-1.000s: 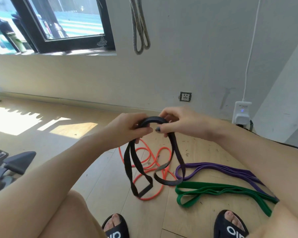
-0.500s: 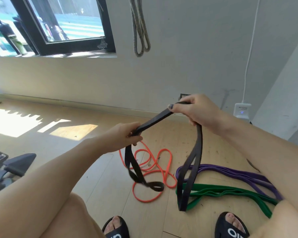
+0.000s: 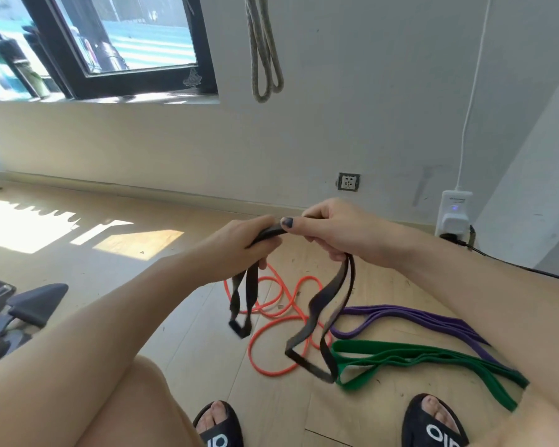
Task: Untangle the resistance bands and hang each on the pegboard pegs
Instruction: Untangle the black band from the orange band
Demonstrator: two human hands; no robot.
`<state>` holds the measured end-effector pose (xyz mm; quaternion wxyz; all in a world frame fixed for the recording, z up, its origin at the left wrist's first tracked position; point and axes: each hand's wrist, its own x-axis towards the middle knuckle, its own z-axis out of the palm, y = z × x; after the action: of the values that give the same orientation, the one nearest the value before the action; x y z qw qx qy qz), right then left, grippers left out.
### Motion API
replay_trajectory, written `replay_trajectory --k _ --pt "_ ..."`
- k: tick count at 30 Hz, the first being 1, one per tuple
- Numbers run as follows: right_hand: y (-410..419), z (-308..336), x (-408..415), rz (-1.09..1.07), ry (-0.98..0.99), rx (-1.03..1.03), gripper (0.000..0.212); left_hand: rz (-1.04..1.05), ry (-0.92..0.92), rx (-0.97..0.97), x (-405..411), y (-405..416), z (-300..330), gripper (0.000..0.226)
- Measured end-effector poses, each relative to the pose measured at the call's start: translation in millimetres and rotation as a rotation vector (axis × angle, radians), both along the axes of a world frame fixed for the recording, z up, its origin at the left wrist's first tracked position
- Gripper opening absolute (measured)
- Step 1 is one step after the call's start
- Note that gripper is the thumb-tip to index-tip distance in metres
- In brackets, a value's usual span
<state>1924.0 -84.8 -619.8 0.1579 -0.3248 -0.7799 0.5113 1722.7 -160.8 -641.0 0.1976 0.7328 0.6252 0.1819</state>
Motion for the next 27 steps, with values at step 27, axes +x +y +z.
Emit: replay_trajectory --k 27 --pt "8 8 16 -0.153 0.158 -0.308 0.025 0.009 0.169 -0.498 -50 -8 -52 0.014"
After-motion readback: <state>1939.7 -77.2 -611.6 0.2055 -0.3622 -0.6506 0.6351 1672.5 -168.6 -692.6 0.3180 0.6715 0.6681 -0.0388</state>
